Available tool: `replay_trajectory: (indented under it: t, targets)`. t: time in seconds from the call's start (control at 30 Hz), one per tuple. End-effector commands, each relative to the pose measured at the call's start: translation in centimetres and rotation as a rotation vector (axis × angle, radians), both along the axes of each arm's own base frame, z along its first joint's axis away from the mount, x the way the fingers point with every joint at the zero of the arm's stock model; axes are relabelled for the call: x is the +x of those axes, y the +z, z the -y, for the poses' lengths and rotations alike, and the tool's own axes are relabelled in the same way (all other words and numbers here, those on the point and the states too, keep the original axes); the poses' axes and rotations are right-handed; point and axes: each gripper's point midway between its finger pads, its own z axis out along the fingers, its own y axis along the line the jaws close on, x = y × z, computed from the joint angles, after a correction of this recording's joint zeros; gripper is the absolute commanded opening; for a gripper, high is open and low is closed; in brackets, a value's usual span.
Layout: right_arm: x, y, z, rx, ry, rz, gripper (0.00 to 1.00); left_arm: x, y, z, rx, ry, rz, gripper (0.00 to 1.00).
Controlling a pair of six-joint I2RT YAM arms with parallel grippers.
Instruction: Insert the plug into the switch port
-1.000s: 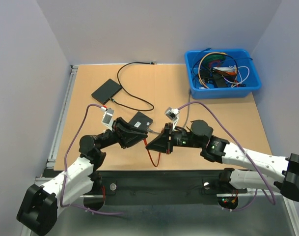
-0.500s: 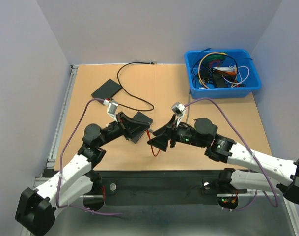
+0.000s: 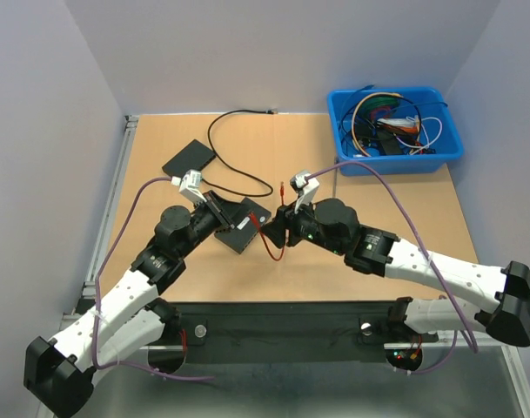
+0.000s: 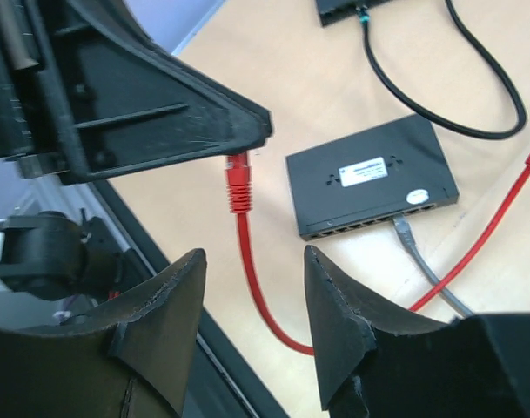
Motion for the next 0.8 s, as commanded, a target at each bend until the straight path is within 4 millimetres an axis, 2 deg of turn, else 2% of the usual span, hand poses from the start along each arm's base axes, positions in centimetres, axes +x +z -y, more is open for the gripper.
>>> replay_trajectory:
  t: [0.0,0.33,0.63,0.73,0.77]
  targets:
    - [1.5,1.8,0.2,-0.002,-0.079,0.056,0.54,0.3,1.1,-0.3,-0.034,0.048,0.007,0.00]
    - [1.9,1.3,-1.3,-0.004,-0.065,0.043,0.45,0.4,0.8,0.2,-0.038,0.053,-0.013,0.00]
    - [2.1,0.4,-2.6,-0.017,-0.047,0.026,0.42,0.3,1.1,0.4,-0.045,0.050,-0.008,0.00]
    - [2.2,0.2,-2.8,-0.018,-0.050,0.025,0.24,0.2,1.1,0.4,-0.045,0.047,-0.008,0.00]
    - [2.1,-0.1,-2.7,-0.022,-0.050,0.022,0.13,0.2,1.2,0.4,-0.047,0.047,-0.006,0.00]
